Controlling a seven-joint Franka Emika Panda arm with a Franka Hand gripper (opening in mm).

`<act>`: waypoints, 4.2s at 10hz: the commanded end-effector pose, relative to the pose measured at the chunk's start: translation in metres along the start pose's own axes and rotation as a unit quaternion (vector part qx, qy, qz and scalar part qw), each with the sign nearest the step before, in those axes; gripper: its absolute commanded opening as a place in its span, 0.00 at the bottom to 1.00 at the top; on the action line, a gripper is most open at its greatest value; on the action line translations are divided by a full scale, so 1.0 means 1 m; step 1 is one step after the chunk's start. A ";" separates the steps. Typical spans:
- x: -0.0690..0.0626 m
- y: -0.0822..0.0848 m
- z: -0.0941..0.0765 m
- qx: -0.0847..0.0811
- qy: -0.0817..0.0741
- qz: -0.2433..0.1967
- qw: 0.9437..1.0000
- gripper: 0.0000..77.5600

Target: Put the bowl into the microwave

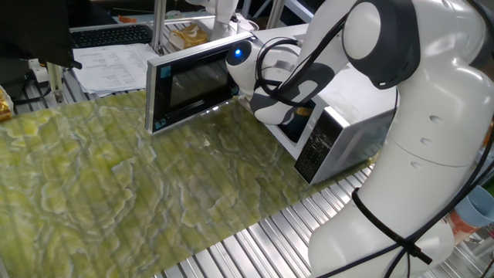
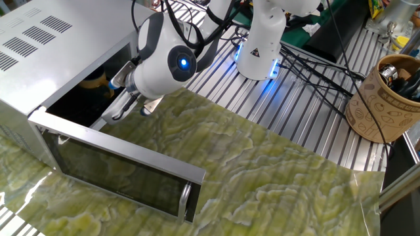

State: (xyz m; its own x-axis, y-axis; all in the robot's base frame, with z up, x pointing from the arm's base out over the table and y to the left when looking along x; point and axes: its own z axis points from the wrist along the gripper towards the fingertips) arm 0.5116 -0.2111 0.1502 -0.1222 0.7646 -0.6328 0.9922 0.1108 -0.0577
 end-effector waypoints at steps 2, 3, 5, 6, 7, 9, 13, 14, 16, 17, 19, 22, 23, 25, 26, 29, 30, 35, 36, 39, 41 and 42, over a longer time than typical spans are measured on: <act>-0.017 0.005 0.006 0.021 0.048 -0.015 0.998 0.01; -0.017 0.005 0.006 0.024 0.056 -0.007 0.998 0.01; -0.017 0.005 0.006 0.034 0.046 -0.003 0.998 0.01; -0.017 0.005 0.006 0.042 0.028 0.000 0.999 0.01; -0.017 0.005 0.006 0.043 0.026 0.000 0.999 0.01; -0.017 0.005 0.006 0.044 0.025 0.015 0.999 0.01; -0.009 -0.002 0.005 0.046 0.012 0.074 0.996 0.01; -0.005 -0.005 0.002 0.046 0.017 0.079 0.996 0.01; 0.002 -0.011 -0.003 0.048 0.017 0.089 0.995 0.01; 0.004 -0.014 -0.003 0.053 0.009 0.093 0.994 0.01; 0.007 -0.017 -0.004 0.061 0.002 0.091 0.994 0.01; 0.007 -0.015 -0.012 0.063 0.015 0.089 0.994 0.01; 0.007 -0.014 -0.020 0.065 0.021 0.091 0.994 0.01; 0.006 -0.013 -0.022 0.064 0.026 0.075 0.995 0.01; 0.005 -0.012 -0.023 0.063 0.033 0.064 0.995 0.01; 0.004 -0.010 -0.023 0.061 0.062 0.047 0.995 0.01; 0.004 -0.010 -0.023 0.061 0.069 0.050 0.995 0.01; 0.002 -0.011 -0.003 0.056 0.022 0.039 0.997 0.01; 0.003 -0.013 0.001 0.056 0.011 0.038 0.998 0.01; 0.005 -0.016 0.003 0.061 0.007 0.033 0.998 0.01; 0.005 -0.017 0.004 0.066 0.009 0.030 0.997 0.01; 0.004 -0.018 0.006 0.067 0.010 0.027 0.997 0.01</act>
State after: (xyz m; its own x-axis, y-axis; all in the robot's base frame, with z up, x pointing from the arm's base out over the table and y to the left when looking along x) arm 0.4936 -0.2125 0.1431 -0.0663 0.7796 -0.6227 0.9918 -0.0171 -0.1270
